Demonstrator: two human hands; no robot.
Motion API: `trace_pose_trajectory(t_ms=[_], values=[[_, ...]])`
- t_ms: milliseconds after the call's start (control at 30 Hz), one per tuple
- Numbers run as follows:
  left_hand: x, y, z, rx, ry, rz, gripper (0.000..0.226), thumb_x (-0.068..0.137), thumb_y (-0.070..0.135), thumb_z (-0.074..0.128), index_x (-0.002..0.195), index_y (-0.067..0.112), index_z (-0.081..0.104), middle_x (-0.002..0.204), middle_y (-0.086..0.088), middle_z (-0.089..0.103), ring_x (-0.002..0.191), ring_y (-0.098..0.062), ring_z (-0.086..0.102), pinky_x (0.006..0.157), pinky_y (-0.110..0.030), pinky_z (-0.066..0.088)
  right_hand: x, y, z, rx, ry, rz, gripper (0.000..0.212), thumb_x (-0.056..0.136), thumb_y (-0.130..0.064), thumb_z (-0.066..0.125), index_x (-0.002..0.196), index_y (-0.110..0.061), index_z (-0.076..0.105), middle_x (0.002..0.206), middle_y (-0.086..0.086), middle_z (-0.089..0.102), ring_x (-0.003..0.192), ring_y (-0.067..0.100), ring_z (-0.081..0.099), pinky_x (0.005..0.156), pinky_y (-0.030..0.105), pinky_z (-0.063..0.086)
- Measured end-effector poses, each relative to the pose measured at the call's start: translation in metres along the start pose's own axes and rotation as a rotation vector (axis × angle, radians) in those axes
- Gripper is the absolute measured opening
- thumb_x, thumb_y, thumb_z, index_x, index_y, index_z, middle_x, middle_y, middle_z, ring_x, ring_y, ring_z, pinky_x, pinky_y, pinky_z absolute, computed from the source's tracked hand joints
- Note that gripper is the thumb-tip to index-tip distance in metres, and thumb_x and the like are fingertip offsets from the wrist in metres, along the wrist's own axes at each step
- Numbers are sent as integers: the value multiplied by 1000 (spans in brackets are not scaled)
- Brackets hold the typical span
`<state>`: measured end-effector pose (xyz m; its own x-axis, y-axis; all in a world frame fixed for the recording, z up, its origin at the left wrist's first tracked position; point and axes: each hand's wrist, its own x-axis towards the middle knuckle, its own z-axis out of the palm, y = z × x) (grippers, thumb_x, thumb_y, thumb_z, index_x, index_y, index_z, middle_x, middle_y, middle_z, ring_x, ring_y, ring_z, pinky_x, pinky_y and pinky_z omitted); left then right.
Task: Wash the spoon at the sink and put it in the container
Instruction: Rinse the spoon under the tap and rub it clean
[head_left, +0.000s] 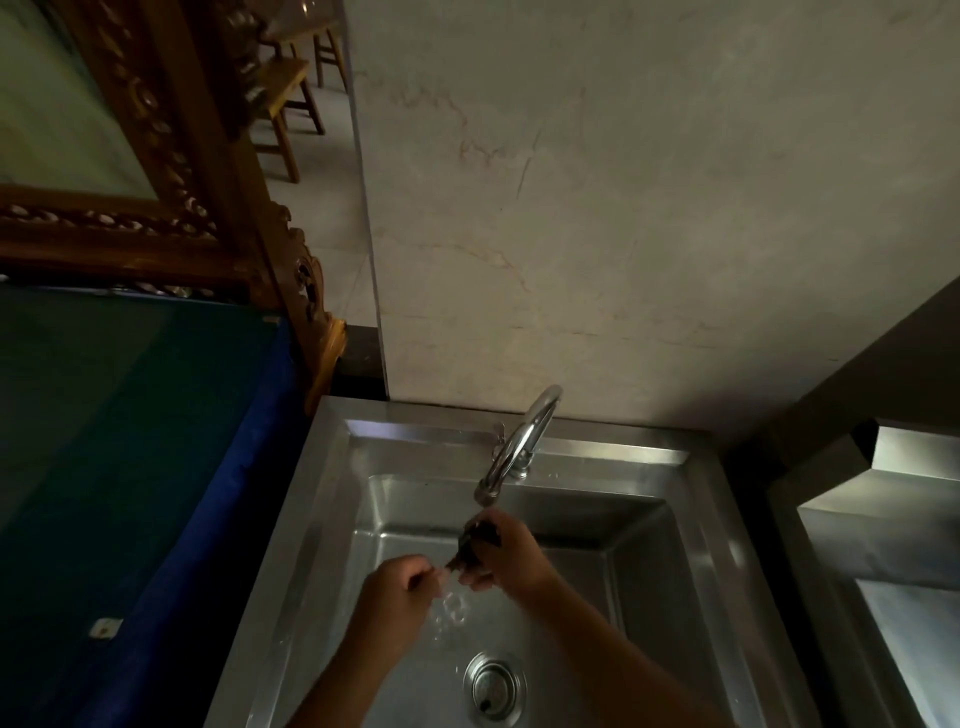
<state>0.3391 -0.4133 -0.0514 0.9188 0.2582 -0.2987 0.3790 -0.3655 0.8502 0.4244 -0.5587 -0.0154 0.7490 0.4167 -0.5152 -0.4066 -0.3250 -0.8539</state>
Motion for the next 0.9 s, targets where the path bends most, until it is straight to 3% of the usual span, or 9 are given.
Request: trace_pose_trajectory(t_ms=[100, 233, 300, 467, 633, 700, 733, 800, 900], values=[[13, 0, -19, 178, -109, 90, 29, 85, 30, 65, 60, 16, 57, 47, 3, 43, 45, -5, 36, 51, -27, 31, 6, -2, -22, -402, -122, -76, 14, 97, -5, 47, 100, -2, 60, 85, 22, 70, 59, 17, 65, 57, 26, 54], [31, 16, -36, 327, -121, 192, 38, 84, 36, 62, 52, 27, 45, 48, 4, 38, 48, -7, 37, 52, -27, 29, 16, -9, -25, -710, -64, -212, 21, 100, -22, 44, 99, -16, 64, 79, -3, 69, 58, -5, 61, 62, 12, 51], [37, 24, -39, 308, -84, 192, 40, 86, 36, 62, 51, 28, 44, 49, 5, 40, 48, -6, 38, 52, -27, 31, 19, -16, -19, -587, 13, -165, 21, 100, -24, 43, 98, -16, 62, 75, -6, 66, 56, -1, 63, 61, 16, 54], [35, 27, -22, -35, -38, 24, 39, 89, 26, 64, 50, 27, 57, 43, 6, 53, 42, -1, 45, 48, -22, 36, 15, -27, 10, 153, 220, -64, 22, 101, -8, 39, 92, -5, 59, 81, 16, 68, 71, 29, 68, 71, 42, 58], [12, 24, 21, -380, 60, -213, 28, 79, 24, 72, 54, 14, 63, 38, 2, 48, 43, -15, 40, 54, -28, 27, 3, -26, 40, 705, 298, -8, 15, 98, 3, 37, 95, -3, 51, 70, 16, 54, 63, 28, 60, 56, 35, 45], [4, 27, 34, -538, 95, -293, 21, 61, 31, 74, 54, 13, 66, 43, -1, 49, 45, -15, 41, 54, -27, 27, 2, -24, 42, 736, 285, 19, 15, 98, 3, 37, 98, -1, 51, 70, 16, 54, 62, 27, 59, 55, 34, 42], [1, 25, 37, -550, 92, -299, 19, 64, 28, 75, 53, 14, 66, 43, -2, 50, 43, -14, 42, 51, -24, 28, 2, -22, 40, 678, 275, 31, 15, 98, 3, 37, 100, 0, 52, 71, 17, 55, 62, 26, 58, 55, 34, 42], [0, 19, 34, -485, 55, -241, 27, 81, 17, 68, 54, 16, 67, 42, 0, 53, 40, -13, 45, 46, -23, 34, 4, -20, 28, 460, 221, 40, 18, 97, 3, 37, 104, 2, 54, 77, 20, 59, 68, 28, 60, 57, 34, 45], [6, 19, 14, -339, -18, -157, 22, 73, 26, 63, 61, 9, 67, 42, 0, 54, 44, -15, 46, 56, -31, 37, 13, -18, -3, 40, 101, 10, 23, 94, 7, 41, 107, -2, 58, 88, 17, 66, 75, 22, 66, 61, 28, 52]])
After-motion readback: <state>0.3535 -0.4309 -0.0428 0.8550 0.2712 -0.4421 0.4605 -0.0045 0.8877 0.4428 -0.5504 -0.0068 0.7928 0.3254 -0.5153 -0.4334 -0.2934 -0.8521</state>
